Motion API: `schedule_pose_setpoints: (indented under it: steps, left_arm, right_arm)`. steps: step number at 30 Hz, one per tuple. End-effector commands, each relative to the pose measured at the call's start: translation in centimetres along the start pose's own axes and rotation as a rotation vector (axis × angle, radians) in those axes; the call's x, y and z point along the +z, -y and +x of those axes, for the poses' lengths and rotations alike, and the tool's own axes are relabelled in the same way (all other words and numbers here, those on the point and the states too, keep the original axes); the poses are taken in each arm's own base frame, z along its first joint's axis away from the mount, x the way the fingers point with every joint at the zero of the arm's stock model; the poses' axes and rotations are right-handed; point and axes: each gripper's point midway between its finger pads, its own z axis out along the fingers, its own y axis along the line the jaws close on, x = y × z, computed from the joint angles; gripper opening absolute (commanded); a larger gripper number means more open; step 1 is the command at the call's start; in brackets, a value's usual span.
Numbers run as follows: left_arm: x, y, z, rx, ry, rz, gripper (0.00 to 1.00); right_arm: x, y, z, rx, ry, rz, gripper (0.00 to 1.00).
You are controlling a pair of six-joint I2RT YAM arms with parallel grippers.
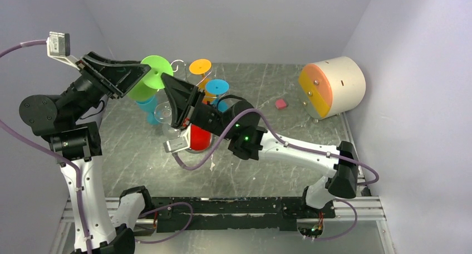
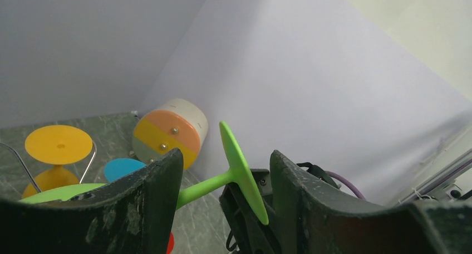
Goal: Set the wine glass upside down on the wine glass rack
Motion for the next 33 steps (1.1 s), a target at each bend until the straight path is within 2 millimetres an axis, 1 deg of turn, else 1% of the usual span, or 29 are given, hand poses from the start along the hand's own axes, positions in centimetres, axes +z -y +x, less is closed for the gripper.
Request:
schedule_pose_setpoints:
  steps: [1,3,6,9,11,13,14,16,18,20,22,26,27,29,31,33]
  left_arm:
    - [-0.5,0.1,1.3,0.007,-0.045,0.015,0.62]
    - [-0.6,-0.4,1.5,0.012,-0.05,-0.012,0.58]
    - [-0.7,-1.5,1.5,0.028,-0.043,-0.067,0.49]
    - [-0.8,-2.0,1.2,0.049,-0.02,-0.11,0.3]
    - [-0.8,-1.9,1.0,0.061,-0.01,-0.113,0.23]
    - [-0.7,-1.6,0.7,0.071,-0.006,-0.106,0.08]
    - [-0.6,-1.4,0.7,0.072,-0.008,-0.097,0.07]
    - [-0.6,-1.3,0.7,0.077,-0.004,-0.08,0.07]
    - [-0.6,-1.3,0.6,0.081,0.012,-0.072,0.07]
    - [-0.6,-0.9,0.6,0.09,0.025,-0.054,0.07]
    - [-0.7,-0.2,0.4,0.105,0.047,-0.029,0.07]
    - [-0.8,0.6,-0.1,0.147,0.091,-0.002,0.07]
    - [-0.8,0.6,-0.3,0.15,0.098,0.0,0.07]
    - [-0.7,0.3,-0.4,0.147,0.113,0.002,0.07]
    - [-0.7,-0.4,-0.6,0.143,0.13,-0.002,0.07]
    - [-0.6,-1.6,-0.9,0.14,0.15,-0.028,0.07]
  right_arm:
    - [1.1,0.1,0.3,-0.117,-0.047,-0.036,0.0]
    - [1.3,-0.4,0.5,-0.136,-0.068,-0.041,0.0]
    - [1.2,-0.5,0.4,-0.153,-0.074,-0.035,0.0]
    - [1.1,-0.6,0.4,-0.144,-0.071,-0.049,0.0]
    - [1.0,-0.8,0.4,-0.14,-0.072,-0.062,0.0]
    - [0.8,-0.9,0.4,-0.139,-0.072,-0.078,0.0]
    - [0.7,-0.8,0.4,-0.136,-0.07,-0.079,0.0]
    - [0.6,-0.7,0.4,-0.108,-0.069,-0.086,0.11]
    - [0.3,-0.4,0.4,-0.068,-0.072,-0.078,0.26]
    - [-0.2,-0.1,0.6,-0.023,-0.083,-0.069,0.39]
    - [-0.7,0.1,0.8,0.031,-0.095,-0.074,0.49]
    - [-1.9,0.2,0.4,0.15,-0.069,-0.121,0.81]
    - [-2.3,0.8,0.2,0.181,-0.062,-0.111,0.85]
    - [-3.1,1.5,0.1,0.256,-0.058,-0.094,0.88]
    - [-3.9,2.0,-0.1,0.35,-0.059,-0.085,0.99]
    - [-4.8,2.3,-0.3,0.471,-0.056,-0.067,1.0]
